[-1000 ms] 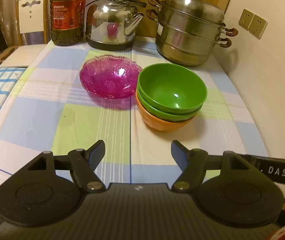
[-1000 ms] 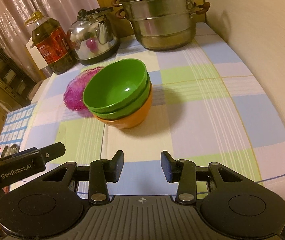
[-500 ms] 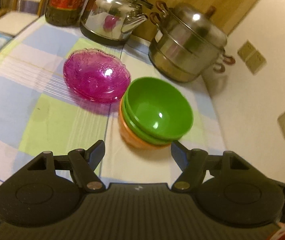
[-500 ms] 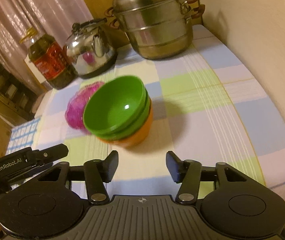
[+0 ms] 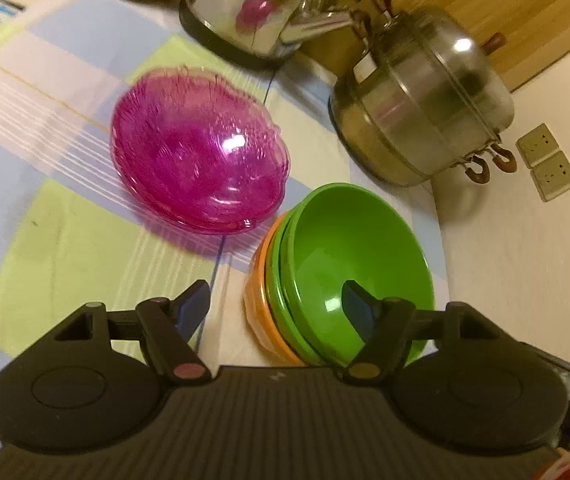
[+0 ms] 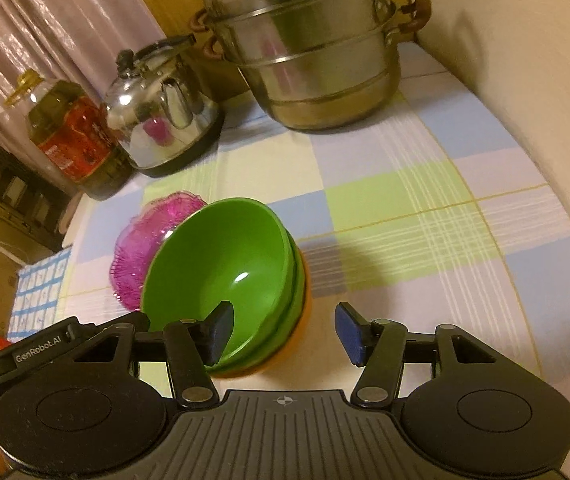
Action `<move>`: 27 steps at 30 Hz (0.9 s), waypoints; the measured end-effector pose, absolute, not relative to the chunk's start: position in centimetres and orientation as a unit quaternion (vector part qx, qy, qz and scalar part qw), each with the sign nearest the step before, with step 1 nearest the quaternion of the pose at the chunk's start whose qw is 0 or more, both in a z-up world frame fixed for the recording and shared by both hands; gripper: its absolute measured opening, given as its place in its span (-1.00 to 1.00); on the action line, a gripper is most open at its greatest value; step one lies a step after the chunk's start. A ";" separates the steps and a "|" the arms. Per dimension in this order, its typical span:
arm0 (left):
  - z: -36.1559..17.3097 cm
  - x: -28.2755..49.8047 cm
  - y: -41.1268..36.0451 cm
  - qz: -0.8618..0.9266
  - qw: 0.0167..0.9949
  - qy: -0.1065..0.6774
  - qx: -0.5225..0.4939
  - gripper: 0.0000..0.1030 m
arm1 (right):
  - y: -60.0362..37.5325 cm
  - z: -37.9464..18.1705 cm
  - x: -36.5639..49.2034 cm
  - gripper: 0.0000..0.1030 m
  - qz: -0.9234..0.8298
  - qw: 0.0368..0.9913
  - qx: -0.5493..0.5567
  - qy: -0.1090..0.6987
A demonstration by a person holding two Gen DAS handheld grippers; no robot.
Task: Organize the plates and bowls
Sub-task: 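Close both grippers on the rim of the nested bowl stack, then lift the bowl stack and carry it toward the pink plates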
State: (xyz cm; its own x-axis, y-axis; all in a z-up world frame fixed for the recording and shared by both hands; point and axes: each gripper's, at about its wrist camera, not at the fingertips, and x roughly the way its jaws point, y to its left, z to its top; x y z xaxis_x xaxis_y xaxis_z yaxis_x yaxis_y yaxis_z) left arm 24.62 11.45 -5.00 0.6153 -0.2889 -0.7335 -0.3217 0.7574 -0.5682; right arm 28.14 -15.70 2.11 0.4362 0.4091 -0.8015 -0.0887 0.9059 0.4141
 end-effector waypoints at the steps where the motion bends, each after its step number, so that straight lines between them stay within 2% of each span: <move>1: -5.4 25.0 11.4 0.005 0.826 0.442 -0.351 0.30 | -15.6 1.5 28.7 0.09 0.151 0.829 0.160 0.515; 5: -6.5 26.6 11.0 -0.008 0.825 0.453 -0.339 0.19 | -15.0 -0.2 30.1 0.09 0.153 0.817 0.163 0.531; 7: -6.8 27.1 10.7 -0.011 0.824 0.456 -0.336 0.06 | -14.8 -1.1 30.7 0.09 0.153 0.812 0.164 0.539; 11: -7.3 27.8 10.2 -0.018 0.825 0.462 -0.326 -0.02 | -14.6 -2.3 31.4 0.09 0.151 0.804 0.167 0.550; 23: -7.7 28.5 9.7 -0.010 0.826 0.475 -0.304 -0.38 | -14.8 -3.5 31.7 0.08 0.144 0.795 0.178 0.561; 25: -7.7 28.6 9.6 -0.009 0.827 0.477 -0.297 -0.46 | -14.8 -3.6 31.7 -0.03 0.143 0.794 0.178 0.564; 27: -7.7 28.5 9.6 -0.008 0.827 0.479 -0.294 -0.44 | -14.8 -3.7 31.7 -0.12 0.144 0.792 0.184 0.564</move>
